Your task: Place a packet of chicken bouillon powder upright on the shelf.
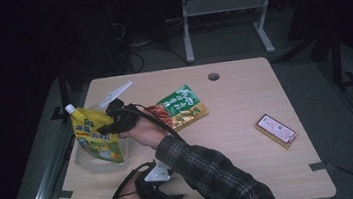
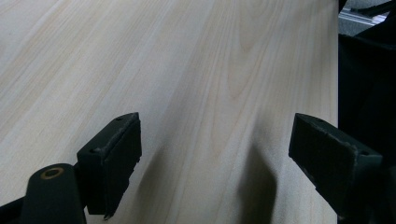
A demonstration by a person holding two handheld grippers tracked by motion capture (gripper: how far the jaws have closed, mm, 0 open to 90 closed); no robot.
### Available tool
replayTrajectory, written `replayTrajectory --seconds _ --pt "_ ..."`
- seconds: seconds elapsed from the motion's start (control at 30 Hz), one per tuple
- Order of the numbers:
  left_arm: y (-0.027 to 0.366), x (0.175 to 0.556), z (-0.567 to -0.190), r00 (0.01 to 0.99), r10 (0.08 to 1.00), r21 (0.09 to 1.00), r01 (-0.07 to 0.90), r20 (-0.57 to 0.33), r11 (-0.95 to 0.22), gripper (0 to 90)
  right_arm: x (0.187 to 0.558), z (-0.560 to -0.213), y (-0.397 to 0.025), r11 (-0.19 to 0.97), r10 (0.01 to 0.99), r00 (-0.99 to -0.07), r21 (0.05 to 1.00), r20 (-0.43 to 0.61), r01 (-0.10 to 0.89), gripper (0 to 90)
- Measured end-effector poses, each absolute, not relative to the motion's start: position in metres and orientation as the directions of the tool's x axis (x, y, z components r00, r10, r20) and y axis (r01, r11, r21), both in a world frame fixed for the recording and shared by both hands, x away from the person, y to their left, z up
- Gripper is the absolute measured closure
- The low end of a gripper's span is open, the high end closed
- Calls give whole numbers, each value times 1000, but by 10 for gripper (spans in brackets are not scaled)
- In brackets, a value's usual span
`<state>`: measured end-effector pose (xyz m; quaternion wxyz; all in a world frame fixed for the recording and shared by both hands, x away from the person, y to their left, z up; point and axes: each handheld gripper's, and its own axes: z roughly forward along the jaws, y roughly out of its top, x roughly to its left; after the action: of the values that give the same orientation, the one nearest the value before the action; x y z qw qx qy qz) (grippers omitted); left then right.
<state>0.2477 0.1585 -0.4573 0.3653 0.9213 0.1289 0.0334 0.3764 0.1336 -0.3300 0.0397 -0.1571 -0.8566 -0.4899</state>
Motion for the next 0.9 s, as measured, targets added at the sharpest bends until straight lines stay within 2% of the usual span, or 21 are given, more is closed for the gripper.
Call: replayTrajectory --seconds 0.23,0.27,0.3,0.37,0.6,0.67,0.77,0.9 --pt "158 244 -458 954 292 683 260 -72 -682 166 375 -336 138 489 228 -949 817 219 307 899" --pt "156 241 -460 944 302 680 309 -134 -665 166 375 -337 139 490 231 -947 814 224 312 899" --pt "156 240 -460 942 308 680 315 -135 -662 166 374 -338 139 492 229 -947 813 225 312 899" --pt "156 237 -460 918 377 681 356 -125 -640 166 373 -340 141 500 231 -947 808 224 313 898" --pt "155 236 -460 923 361 677 351 -134 -648 166 369 -349 147 545 222 -955 787 198 290 897" --pt "157 238 -460 933 342 661 326 -112 -676 166 368 -352 148 560 224 -957 779 186 282 897" --pt "154 236 -462 925 357 674 347 -130 -652 165 367 -356 148 575 218 -957 768 190 283 891" --pt "154 236 -462 927 353 673 342 -127 -656 164 368 -354 146 569 207 -959 773 196 281 816"
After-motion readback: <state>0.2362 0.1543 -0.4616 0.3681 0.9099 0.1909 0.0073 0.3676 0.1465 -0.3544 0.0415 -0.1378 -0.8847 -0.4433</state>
